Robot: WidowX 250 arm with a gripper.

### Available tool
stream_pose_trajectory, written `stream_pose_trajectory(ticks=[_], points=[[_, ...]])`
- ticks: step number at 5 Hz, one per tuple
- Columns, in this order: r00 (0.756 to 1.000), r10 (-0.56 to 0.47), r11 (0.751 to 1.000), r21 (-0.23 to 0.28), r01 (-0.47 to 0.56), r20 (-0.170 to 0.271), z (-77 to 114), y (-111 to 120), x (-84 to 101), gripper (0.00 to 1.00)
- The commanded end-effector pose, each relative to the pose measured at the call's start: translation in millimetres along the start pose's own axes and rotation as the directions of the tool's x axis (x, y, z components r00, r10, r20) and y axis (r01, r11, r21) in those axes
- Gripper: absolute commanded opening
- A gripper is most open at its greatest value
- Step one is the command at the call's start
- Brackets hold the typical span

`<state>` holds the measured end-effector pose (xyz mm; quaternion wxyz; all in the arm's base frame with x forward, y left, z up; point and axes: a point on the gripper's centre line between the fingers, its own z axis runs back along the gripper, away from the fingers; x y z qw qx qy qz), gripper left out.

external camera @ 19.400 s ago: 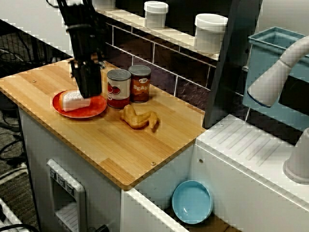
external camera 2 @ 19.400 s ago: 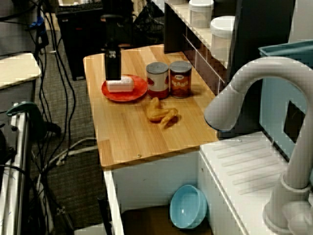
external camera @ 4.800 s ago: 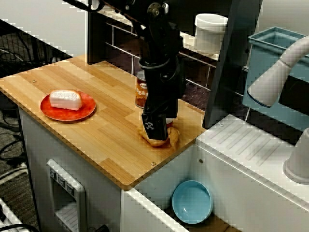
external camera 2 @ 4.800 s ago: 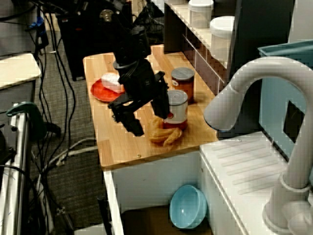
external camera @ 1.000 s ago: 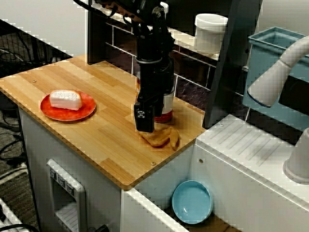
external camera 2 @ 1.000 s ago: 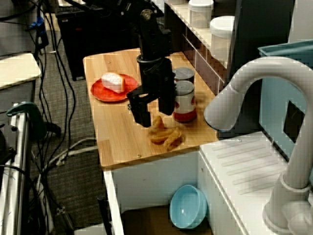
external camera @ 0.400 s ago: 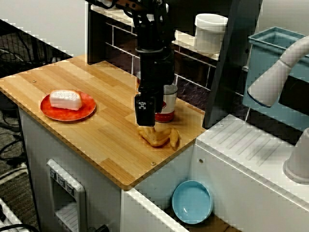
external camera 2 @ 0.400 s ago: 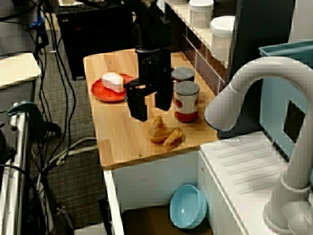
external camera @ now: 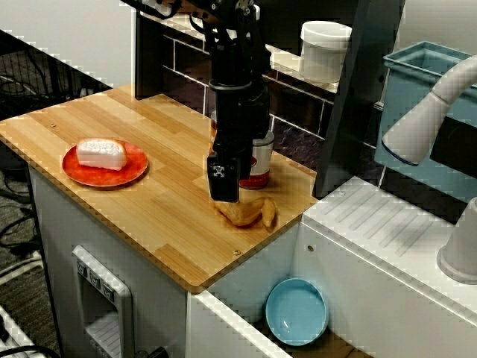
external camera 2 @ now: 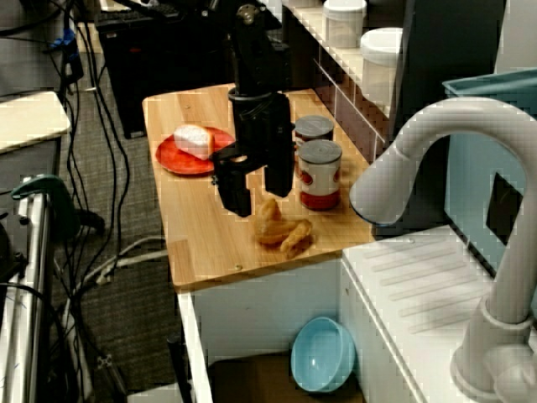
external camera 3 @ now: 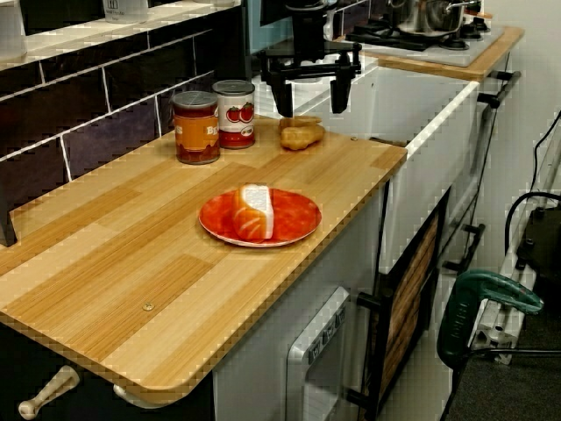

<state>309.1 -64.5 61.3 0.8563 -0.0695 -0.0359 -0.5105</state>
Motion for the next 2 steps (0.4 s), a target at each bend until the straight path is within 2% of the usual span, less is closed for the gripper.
stream_pose_trajectory(ticks=[1, 2], points=[[1.0, -0.017, 0.998, 0.059, 0.016, 0.017, 17.2, -1.3, -1.3, 1.0], [1.0, -0.011, 0.998, 0.063, 0.01, 0.013, 13.6, 0.3, -0.9, 1.0]])
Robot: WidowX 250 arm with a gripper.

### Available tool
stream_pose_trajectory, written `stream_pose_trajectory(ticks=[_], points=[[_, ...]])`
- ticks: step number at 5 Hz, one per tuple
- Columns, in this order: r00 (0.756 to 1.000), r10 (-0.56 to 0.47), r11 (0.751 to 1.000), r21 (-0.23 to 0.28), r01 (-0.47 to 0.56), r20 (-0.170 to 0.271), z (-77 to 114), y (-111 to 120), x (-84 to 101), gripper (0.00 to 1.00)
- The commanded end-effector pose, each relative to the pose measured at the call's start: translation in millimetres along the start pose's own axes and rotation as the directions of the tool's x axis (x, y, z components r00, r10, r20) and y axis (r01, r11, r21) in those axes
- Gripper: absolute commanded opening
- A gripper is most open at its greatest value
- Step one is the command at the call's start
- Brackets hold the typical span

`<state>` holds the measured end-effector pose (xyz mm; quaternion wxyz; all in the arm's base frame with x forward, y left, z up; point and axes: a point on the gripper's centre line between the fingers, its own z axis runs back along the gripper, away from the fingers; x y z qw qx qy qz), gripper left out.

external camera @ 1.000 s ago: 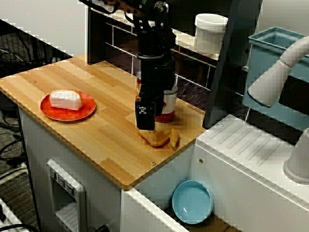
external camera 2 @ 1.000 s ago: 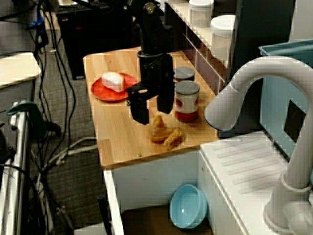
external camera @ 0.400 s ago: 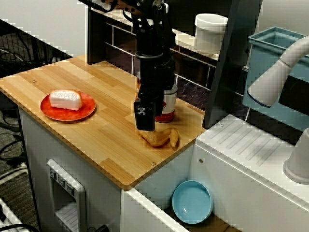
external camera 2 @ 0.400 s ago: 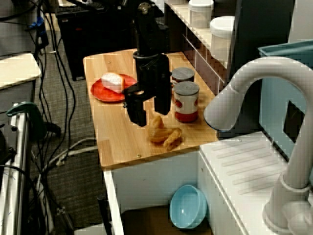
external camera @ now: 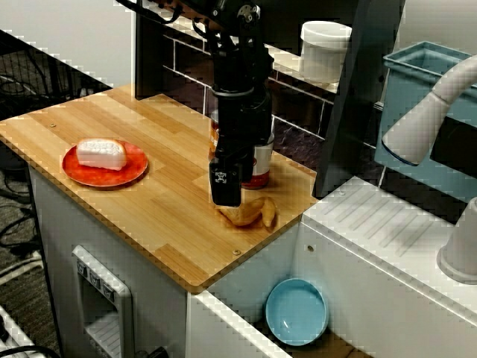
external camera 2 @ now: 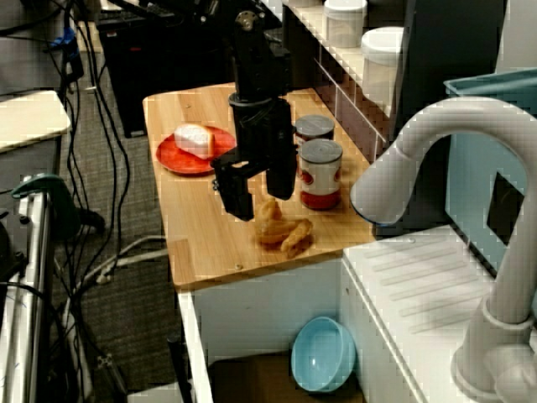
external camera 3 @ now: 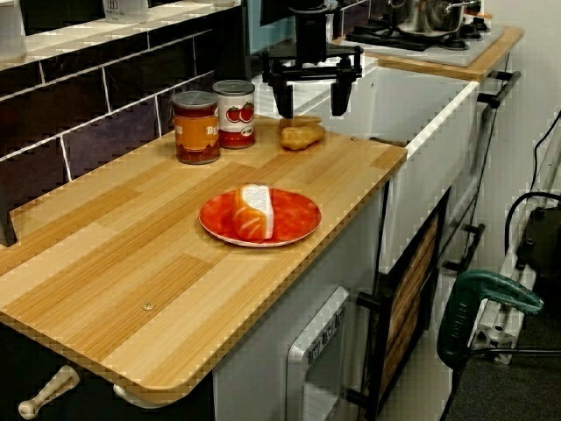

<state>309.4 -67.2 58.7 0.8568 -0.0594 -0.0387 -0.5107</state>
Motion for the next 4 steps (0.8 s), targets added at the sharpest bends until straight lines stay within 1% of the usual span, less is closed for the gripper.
stream_pose_trajectory(ticks=[1, 3, 4], points=[[1.0, 0.005, 0.999, 0.043, -0.006, 0.019, 10.9, 4.5, -2.9, 1.0], [1.0, 0.012, 0.999, 0.053, -0.013, 0.011, 3.2, 6.6, -0.8, 1.0], [1.0, 0.022, 0.998, 0.055, -0.022, 0.0, -1.5, 10.7, -0.6, 1.0]])
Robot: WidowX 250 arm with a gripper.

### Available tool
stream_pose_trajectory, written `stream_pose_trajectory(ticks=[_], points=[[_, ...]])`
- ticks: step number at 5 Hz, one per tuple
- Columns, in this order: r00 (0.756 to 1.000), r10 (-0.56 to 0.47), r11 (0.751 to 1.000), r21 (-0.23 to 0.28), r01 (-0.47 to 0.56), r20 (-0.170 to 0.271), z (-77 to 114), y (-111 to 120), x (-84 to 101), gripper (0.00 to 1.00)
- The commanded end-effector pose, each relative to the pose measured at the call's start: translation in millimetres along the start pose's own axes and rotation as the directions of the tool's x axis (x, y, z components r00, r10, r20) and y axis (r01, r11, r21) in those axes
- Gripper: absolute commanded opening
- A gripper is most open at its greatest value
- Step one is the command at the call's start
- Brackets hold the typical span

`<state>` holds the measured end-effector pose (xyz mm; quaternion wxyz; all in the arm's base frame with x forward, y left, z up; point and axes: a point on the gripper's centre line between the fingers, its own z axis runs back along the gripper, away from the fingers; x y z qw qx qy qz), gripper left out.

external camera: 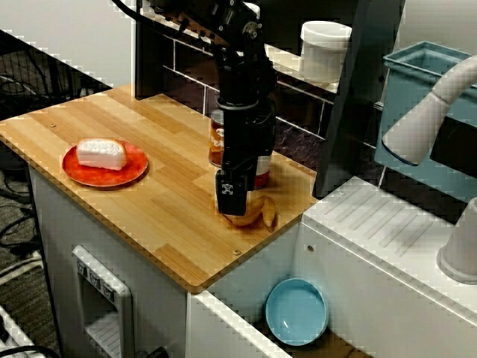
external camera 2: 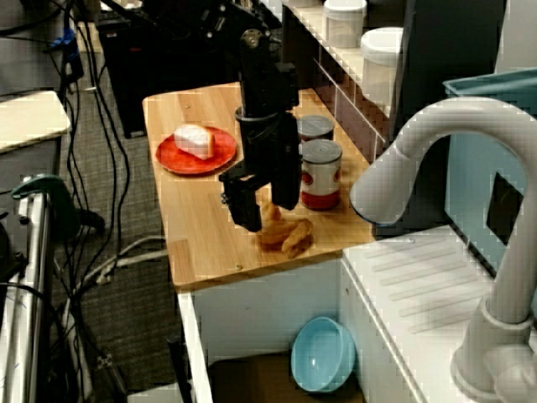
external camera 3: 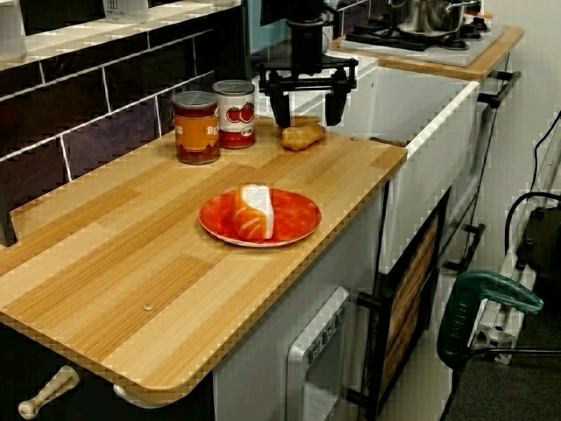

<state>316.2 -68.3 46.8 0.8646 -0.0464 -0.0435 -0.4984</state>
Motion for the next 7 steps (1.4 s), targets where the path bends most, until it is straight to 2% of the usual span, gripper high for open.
stream_pose_trajectory(ticks=[1, 2, 3, 4, 7], points=[[1.0, 0.0, 1.0, 0.028, 0.0, -0.006, 5.9, 7.5, -5.3, 1.0], [1.0, -0.004, 1.0, 0.028, 0.004, -0.01, 6.0, 7.0, -7.0, 1.0], [1.0, 0.018, 0.998, 0.052, -0.017, -0.017, 4.7, 7.4, -9.9, 1.0], [0.999, 0.03, 0.997, 0.07, -0.029, -0.012, 5.7, 6.0, -13.5, 0.0], [0.999, 0.047, 0.996, 0.071, -0.046, -0.002, 10.4, 6.5, -21.0, 0.0]])
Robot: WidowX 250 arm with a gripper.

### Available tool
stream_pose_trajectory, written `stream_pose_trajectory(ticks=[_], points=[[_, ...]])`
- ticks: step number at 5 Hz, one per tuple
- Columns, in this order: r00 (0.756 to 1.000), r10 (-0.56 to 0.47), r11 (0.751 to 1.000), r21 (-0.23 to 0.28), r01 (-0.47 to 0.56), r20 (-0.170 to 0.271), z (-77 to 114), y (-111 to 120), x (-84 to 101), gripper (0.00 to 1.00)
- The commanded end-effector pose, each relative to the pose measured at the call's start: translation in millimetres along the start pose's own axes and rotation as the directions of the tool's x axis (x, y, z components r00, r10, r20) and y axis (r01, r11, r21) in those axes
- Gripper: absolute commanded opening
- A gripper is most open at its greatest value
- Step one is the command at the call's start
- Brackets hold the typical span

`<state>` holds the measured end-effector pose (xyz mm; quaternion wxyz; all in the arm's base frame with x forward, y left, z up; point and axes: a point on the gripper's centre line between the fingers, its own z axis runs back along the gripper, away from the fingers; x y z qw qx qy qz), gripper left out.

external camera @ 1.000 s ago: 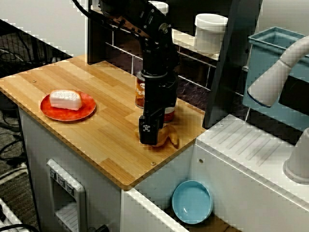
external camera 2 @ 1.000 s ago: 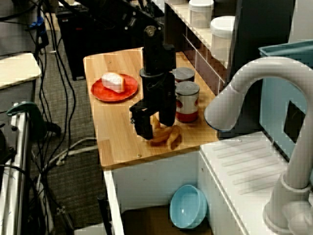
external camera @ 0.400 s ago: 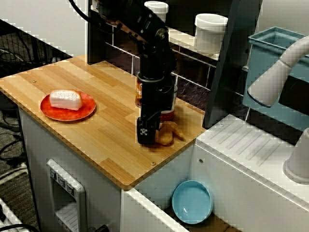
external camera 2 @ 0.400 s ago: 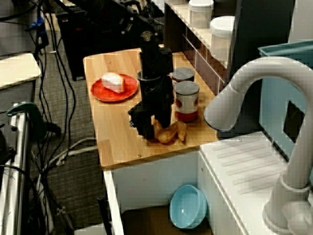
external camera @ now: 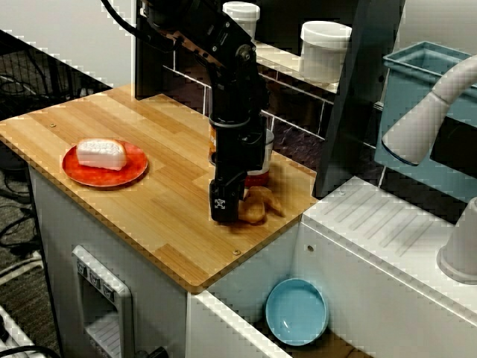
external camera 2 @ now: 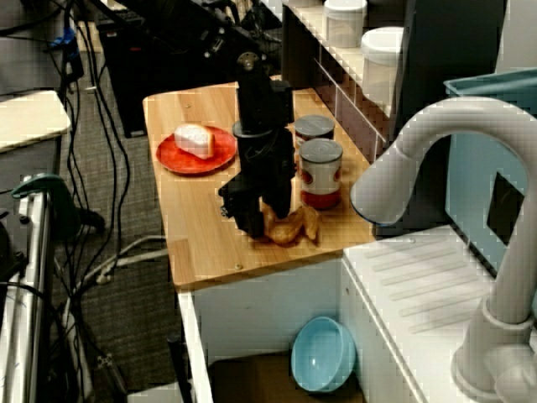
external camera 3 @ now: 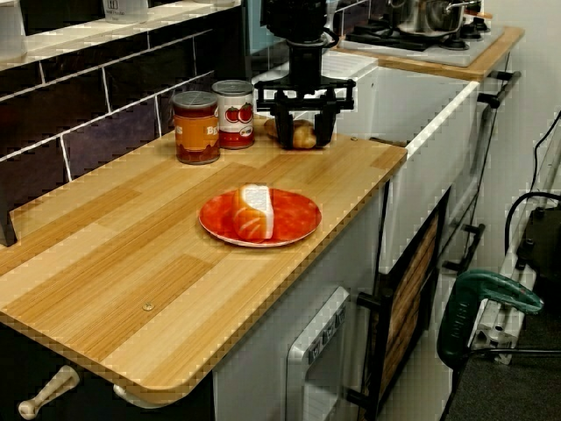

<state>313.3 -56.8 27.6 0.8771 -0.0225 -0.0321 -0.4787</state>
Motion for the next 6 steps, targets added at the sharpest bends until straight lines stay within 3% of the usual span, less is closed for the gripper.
stream_pose_trajectory(ticks=[1, 2, 4, 6], points=[[0.999, 0.0, 1.0, 0.018, -0.001, 0.054, 37.6, 3.0, -11.8, 0.0], [0.997, 0.002, 1.0, -0.004, -0.002, 0.075, 50.8, 0.3, -17.1, 0.0], [0.995, 0.046, 0.998, -0.039, -0.043, 0.087, 68.8, 10.1, -49.0, 0.0], [0.998, 0.062, 0.993, -0.105, -0.06, 0.02, 64.2, 30.6, -90.2, 0.0]])
